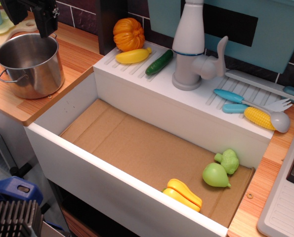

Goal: Put pot or pan in sink

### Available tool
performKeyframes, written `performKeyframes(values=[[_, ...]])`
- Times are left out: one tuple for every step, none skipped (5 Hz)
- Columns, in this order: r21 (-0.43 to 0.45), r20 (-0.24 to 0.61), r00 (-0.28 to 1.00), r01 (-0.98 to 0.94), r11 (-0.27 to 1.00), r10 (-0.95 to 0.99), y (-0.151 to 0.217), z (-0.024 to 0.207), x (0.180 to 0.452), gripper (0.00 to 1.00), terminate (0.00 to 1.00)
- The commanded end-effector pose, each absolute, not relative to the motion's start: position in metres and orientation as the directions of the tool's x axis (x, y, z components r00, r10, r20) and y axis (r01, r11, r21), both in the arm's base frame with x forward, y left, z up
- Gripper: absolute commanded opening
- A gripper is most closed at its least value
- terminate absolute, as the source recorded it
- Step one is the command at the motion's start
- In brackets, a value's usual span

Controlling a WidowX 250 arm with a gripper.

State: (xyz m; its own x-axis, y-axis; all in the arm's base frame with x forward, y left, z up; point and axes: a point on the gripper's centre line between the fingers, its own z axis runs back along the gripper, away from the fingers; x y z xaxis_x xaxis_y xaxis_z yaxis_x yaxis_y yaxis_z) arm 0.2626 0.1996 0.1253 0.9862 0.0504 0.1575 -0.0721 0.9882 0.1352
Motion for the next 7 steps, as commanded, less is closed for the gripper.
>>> performKeyframes(values=[[0.135, 0.158, 0.986, -0.072, 0.988, 0.05, 0.2, 0.125, 0.263, 1.0, 0.0], [0.132, 0.172, 0.984, -0.077, 0.988, 0.054, 0.2, 0.107, 0.261, 1.0, 0.0], [0.124, 0.185, 0.981, -0.076, 0.989, 0.052, 0.204, 0.089, 0.26, 1.0, 0.0], [0.094, 0.193, 0.98, -0.06, 0.994, 0.041, 0.208, 0.075, 0.263, 1.0, 0.0], [0.087, 0.206, 0.978, -0.052, 0.995, 0.033, 0.207, 0.067, 0.265, 1.0, 0.0], [0.072, 0.221, 0.975, -0.049, 0.996, 0.032, 0.207, 0.055, 0.267, 1.0, 0.0], [0.052, 0.239, 0.97, -0.065, 0.997, 0.051, 0.202, 0.045, 0.269, 0.0, 0.0]])
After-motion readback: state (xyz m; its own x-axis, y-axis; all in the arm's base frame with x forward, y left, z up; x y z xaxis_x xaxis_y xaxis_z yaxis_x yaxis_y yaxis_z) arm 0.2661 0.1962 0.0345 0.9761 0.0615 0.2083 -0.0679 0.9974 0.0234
